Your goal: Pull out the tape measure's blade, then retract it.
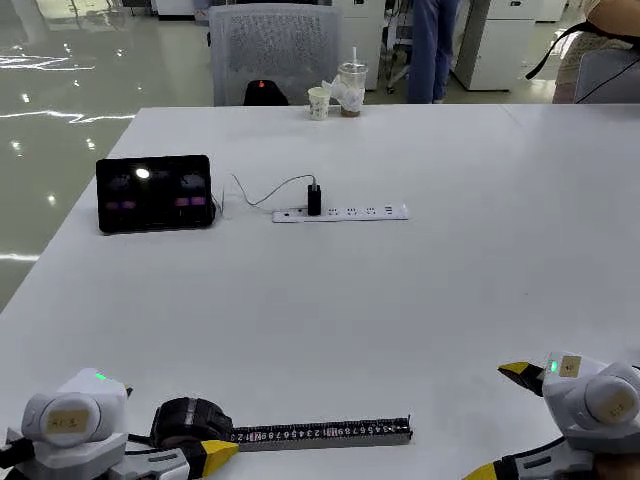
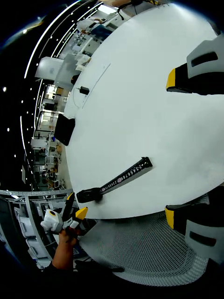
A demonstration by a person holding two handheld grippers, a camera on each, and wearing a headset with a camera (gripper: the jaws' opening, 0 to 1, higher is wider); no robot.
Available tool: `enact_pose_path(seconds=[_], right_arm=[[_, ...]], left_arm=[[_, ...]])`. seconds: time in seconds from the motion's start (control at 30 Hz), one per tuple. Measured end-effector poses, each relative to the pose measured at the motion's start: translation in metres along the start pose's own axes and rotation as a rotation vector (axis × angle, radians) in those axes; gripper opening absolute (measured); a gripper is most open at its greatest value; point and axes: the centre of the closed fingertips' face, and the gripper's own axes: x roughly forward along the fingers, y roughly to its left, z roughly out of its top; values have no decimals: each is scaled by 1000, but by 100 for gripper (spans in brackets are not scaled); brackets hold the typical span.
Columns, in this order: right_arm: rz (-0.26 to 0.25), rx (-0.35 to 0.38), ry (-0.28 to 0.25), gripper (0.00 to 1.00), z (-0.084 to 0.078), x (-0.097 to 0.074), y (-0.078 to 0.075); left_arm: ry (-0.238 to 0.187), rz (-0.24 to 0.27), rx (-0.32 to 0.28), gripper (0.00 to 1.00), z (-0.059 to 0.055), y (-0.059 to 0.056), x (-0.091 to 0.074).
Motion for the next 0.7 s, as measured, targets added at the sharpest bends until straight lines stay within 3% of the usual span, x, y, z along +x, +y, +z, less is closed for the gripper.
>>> enact_pose_path(seconds=[0.23,0.5,0.7], right_arm=[[21,-44,0,99,13,7,3],[52,-98,18,99,18,16,5],[76,-140,30,99,25,22,7]], left_arm=[[15,54,-2,99,-4,-8,7],[-19,121,-40,99,5,-3,11],[-20,183,-60,99,7,1,16]])
